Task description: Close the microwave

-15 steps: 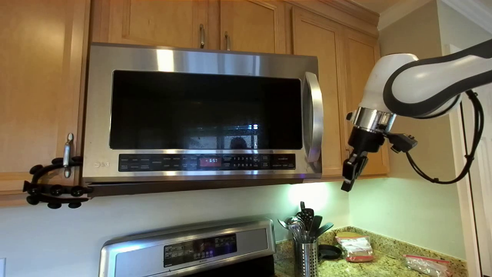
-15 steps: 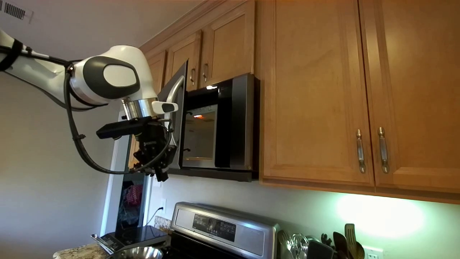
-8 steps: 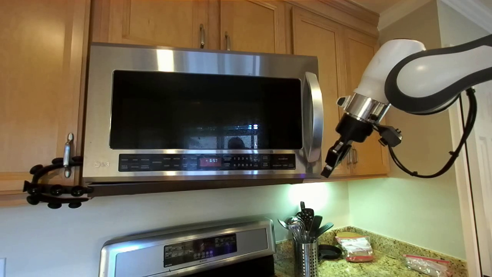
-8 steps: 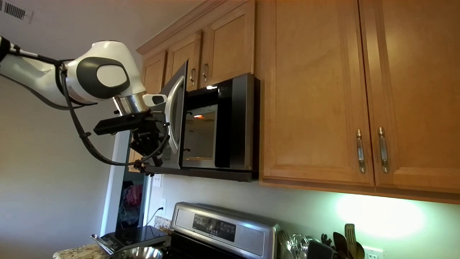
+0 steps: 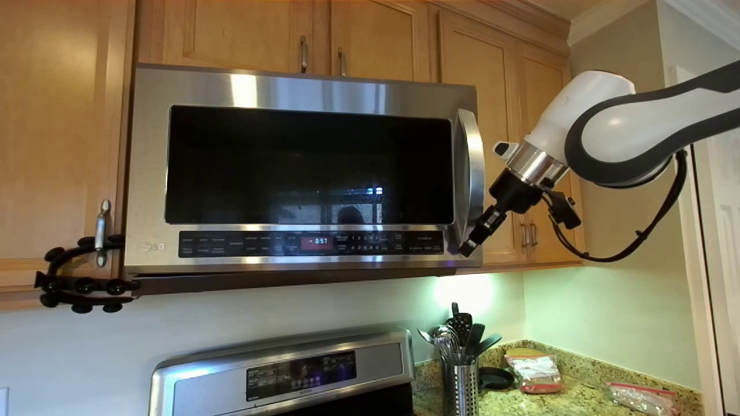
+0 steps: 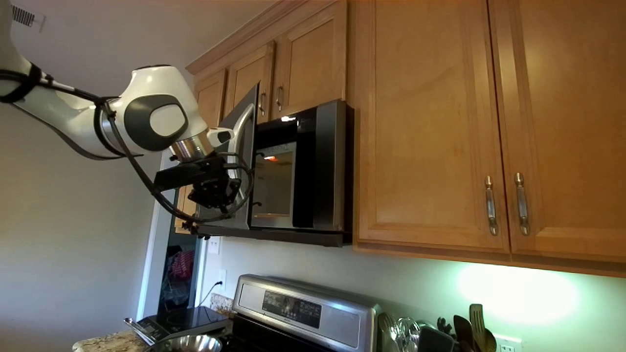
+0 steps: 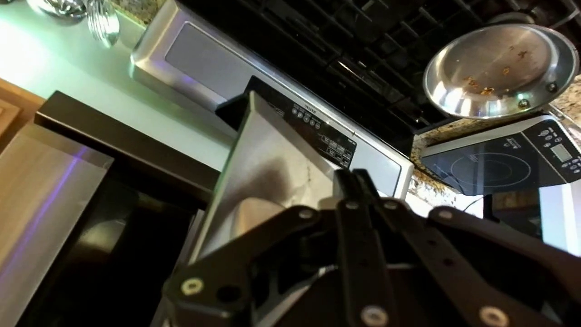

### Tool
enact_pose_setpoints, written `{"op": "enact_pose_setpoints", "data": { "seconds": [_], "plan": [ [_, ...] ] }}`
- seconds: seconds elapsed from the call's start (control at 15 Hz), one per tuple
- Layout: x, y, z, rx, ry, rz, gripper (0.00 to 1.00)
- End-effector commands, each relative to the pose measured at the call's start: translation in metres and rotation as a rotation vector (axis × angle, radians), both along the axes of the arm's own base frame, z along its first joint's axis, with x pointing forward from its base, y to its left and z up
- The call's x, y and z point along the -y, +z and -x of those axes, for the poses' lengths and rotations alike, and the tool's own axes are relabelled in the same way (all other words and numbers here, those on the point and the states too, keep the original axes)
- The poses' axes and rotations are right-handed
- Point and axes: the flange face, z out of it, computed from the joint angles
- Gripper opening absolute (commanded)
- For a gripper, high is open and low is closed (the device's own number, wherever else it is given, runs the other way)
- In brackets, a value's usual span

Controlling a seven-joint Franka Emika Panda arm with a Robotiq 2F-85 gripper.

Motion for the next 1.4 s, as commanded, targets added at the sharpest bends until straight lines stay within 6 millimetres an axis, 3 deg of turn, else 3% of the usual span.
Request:
{"op": "enact_pose_setpoints", "data": {
  "seconds": [0.0,0.33,0.67,1.0,1.33],
  "plan": [
    [0.018,-0.008,-0.024,0.067,0.09,0.032,0.02],
    [0.048,-0.013,-0.056,0.148,0.147,0.061,0.02],
    [0.072,0.0,-0.092,0.207,0.193,0.086,0.02],
    [0.088,0.013,-0.132,0.234,0.234,0.109,0.02],
    [0.095,0.011,-0.172,0.233,0.271,0.138,0.02]
  ]
}}
